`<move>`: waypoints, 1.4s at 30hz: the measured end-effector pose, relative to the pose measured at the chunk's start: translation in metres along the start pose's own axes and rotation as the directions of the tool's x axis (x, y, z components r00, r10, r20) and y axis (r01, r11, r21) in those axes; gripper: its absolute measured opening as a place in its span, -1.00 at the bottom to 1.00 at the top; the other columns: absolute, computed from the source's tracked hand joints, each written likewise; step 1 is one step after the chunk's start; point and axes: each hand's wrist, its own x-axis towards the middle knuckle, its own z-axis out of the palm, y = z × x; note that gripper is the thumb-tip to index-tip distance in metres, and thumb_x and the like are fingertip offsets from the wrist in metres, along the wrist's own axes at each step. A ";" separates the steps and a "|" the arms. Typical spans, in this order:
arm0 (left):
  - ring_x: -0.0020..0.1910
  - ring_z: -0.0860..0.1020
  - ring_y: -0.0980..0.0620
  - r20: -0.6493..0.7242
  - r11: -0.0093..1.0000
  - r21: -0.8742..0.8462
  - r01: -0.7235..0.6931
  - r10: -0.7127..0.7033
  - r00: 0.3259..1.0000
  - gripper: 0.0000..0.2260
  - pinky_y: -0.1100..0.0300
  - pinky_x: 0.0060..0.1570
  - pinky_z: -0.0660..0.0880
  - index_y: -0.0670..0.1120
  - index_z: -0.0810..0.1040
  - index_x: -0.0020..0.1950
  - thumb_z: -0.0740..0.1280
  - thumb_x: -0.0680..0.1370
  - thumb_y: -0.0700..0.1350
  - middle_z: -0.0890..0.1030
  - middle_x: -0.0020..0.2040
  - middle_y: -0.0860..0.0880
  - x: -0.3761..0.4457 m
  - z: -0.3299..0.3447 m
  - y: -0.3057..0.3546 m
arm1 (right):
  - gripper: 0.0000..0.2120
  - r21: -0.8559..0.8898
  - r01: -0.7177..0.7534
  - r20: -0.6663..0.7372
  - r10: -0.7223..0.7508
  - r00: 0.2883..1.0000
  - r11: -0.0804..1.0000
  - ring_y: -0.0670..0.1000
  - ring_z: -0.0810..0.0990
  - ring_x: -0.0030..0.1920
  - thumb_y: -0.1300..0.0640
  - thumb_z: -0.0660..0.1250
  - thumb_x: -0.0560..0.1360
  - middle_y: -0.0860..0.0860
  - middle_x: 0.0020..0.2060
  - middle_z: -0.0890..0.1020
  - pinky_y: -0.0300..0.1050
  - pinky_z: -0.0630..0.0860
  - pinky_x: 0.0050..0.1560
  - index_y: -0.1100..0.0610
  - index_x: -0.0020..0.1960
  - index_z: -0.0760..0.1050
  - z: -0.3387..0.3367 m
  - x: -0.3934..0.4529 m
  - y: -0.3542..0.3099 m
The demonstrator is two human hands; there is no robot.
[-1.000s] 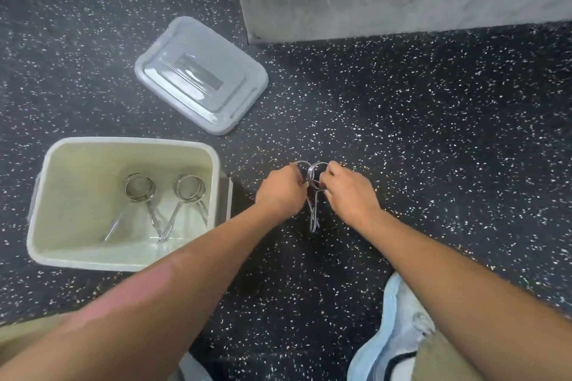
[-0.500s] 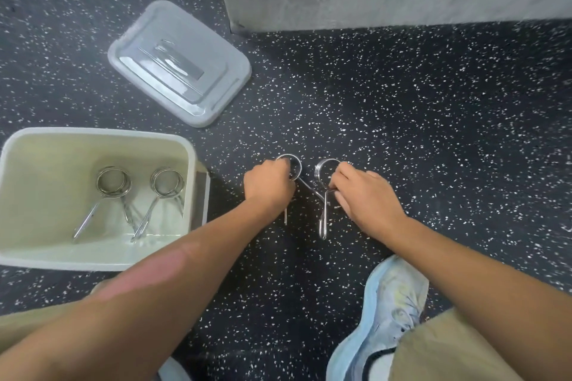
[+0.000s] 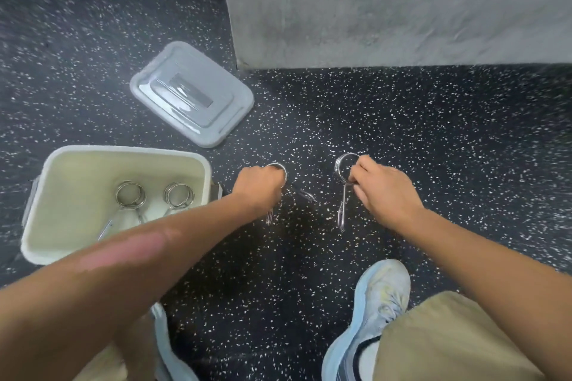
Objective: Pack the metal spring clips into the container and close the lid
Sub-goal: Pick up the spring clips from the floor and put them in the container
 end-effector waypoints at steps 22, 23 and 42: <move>-0.27 0.57 -0.11 0.053 0.874 0.441 -0.205 0.203 0.978 -0.89 0.16 -0.37 0.39 -0.08 0.54 -0.04 0.25 0.50 -0.14 0.59 -0.10 0.00 -0.140 -0.122 -0.169 | -0.79 0.210 0.034 -0.175 0.004 0.985 0.977 0.02 0.56 -0.32 -0.07 0.24 0.61 -0.08 -0.02 0.48 -0.07 0.47 -0.35 0.06 0.02 0.50 -0.087 0.019 -0.143; -0.25 0.58 -0.11 0.070 0.873 0.445 -0.201 0.190 0.979 -0.89 0.16 -0.36 0.36 -0.07 0.54 -0.02 0.25 0.51 -0.12 0.60 -0.08 0.00 -0.146 -0.117 -0.179 | -0.79 0.207 0.053 -0.177 -0.016 0.984 0.977 0.02 0.56 -0.31 -0.08 0.24 0.61 -0.08 -0.02 0.49 -0.08 0.45 -0.36 0.06 0.02 0.51 -0.086 0.021 -0.151; -0.19 0.54 -0.01 0.301 0.855 0.444 -0.267 0.139 0.944 -0.82 0.18 -0.26 0.35 -0.19 0.58 0.13 0.24 0.59 -0.27 0.64 -0.01 -0.04 -0.124 0.011 -0.250 | -0.87 0.250 0.363 -0.329 -0.274 0.904 0.898 -0.04 0.20 -0.38 0.14 0.47 0.39 -0.03 -0.28 0.56 -0.16 0.18 -0.29 0.11 -0.19 0.52 -0.044 0.073 -0.280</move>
